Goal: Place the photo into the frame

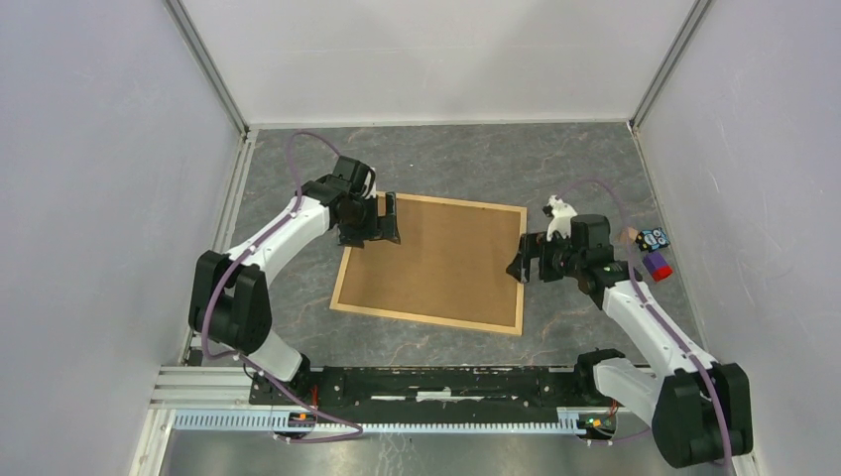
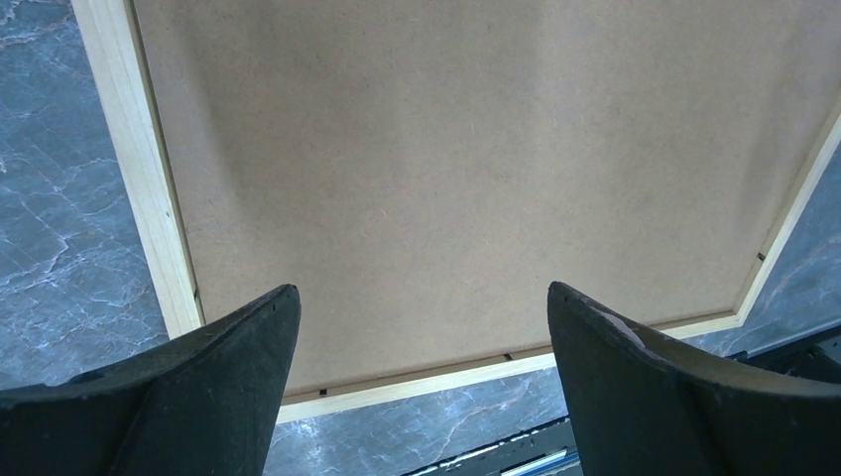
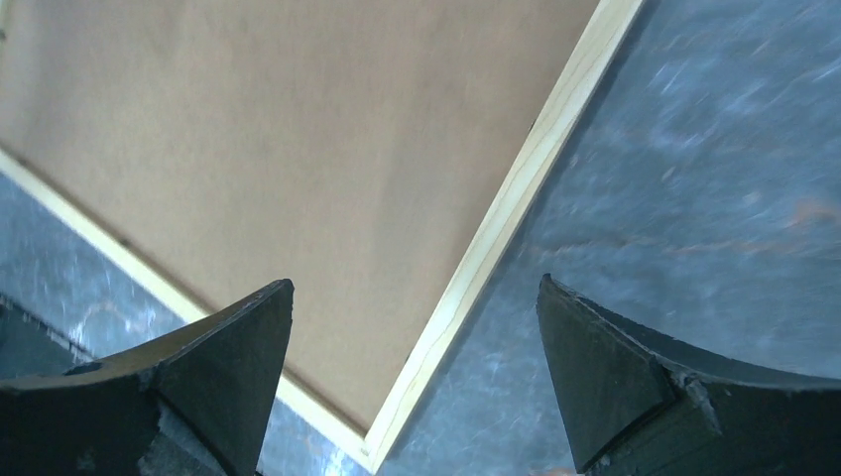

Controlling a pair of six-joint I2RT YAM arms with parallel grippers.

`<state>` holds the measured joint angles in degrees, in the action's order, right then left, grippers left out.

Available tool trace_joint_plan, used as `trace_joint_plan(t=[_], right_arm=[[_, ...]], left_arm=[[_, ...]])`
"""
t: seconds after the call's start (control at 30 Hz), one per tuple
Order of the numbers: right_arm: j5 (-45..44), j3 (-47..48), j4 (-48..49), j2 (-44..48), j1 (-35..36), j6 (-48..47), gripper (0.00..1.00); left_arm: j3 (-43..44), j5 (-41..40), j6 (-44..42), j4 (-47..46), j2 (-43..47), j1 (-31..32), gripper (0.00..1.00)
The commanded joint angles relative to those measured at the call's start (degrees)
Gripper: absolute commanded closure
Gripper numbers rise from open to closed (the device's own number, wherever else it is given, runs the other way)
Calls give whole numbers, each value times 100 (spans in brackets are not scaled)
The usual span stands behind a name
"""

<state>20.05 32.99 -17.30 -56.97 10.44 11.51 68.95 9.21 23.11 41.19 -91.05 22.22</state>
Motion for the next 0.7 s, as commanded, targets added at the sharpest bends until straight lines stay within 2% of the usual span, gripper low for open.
trace_joint_plan(t=[0.0, 0.03, 0.1, 0.2, 0.27, 0.43, 0.6, 0.67], right_arm=[[882, -480, -128, -167, -7, 164, 2], [901, -631, 19, -6, 8, 192, 2], [369, -645, -140, 157, 11, 190, 2], [-206, -195, -925, -98, 13, -83, 2], [-276, 2, -1266, -213, 11, -180, 2], [-1393, 496, -1859, 217, 47, -346, 2], [-2088, 613, -1749, 453, 37, -25, 2], [-1638, 476, -1492, 388, 29, 50, 2]], left_arm=[[-282, 207, -213, -437, 332, 34, 0], [-434, 243, -156, -583, 393, 32, 0], [-538, 343, -129, -662, 506, 60, 0], [-483, -107, -217, -540, 706, 55, 0], [-478, -409, -246, -520, 795, -3, 0], [-452, -633, -268, -444, 772, -551, 0], [-297, -710, -392, -362, 412, -1011, 1], [-138, -825, -425, -229, 195, -1076, 2]])
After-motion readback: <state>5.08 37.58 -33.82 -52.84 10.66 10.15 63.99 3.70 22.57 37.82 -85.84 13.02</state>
